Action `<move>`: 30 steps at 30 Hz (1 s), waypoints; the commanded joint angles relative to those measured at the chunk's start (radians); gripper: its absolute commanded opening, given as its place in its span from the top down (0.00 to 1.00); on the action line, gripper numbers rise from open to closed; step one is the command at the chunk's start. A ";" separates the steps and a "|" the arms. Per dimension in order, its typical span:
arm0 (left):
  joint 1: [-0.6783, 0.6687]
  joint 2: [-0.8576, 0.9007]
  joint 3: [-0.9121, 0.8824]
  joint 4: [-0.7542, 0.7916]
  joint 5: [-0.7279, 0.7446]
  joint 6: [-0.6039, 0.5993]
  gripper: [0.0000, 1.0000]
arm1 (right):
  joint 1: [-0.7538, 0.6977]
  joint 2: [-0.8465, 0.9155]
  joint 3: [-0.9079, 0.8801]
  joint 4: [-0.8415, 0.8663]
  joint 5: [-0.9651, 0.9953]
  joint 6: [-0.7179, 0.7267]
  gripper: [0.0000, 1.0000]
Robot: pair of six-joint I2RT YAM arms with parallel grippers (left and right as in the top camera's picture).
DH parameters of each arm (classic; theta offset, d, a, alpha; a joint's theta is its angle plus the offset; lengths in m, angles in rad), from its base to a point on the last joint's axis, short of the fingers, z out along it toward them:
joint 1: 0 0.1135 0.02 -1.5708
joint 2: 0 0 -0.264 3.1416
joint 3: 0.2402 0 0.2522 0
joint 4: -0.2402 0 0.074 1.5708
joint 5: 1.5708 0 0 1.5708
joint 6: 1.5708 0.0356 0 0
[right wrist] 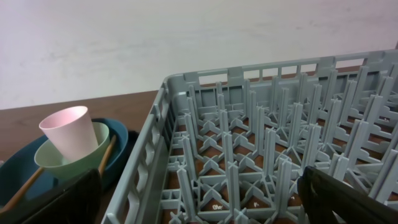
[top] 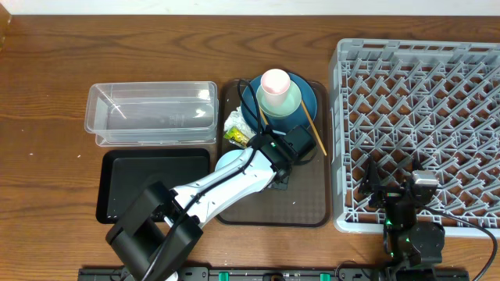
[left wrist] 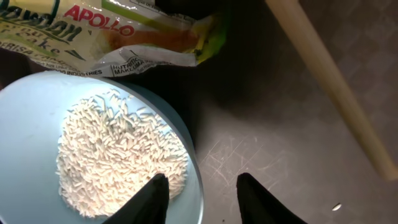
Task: Sort waste into correct bins and load items into the dishwasher rack
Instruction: 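Grasp the light-blue rice bowl rim with the left gripper and lift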
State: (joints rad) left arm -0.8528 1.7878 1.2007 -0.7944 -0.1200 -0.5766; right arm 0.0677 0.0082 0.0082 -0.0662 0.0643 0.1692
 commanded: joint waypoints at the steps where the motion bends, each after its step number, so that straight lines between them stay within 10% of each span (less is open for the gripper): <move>1: -0.002 0.010 -0.025 0.013 -0.023 -0.005 0.62 | 0.011 -0.002 -0.003 -0.002 0.010 0.010 0.01; 30: -0.001 0.010 -0.080 0.075 -0.024 -0.005 0.88 | 0.011 -0.002 -0.003 -0.002 0.010 0.010 0.01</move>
State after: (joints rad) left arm -0.8532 1.7878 1.1316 -0.7193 -0.1230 -0.5793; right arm 0.0677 0.0082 0.0082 -0.0662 0.0643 0.1692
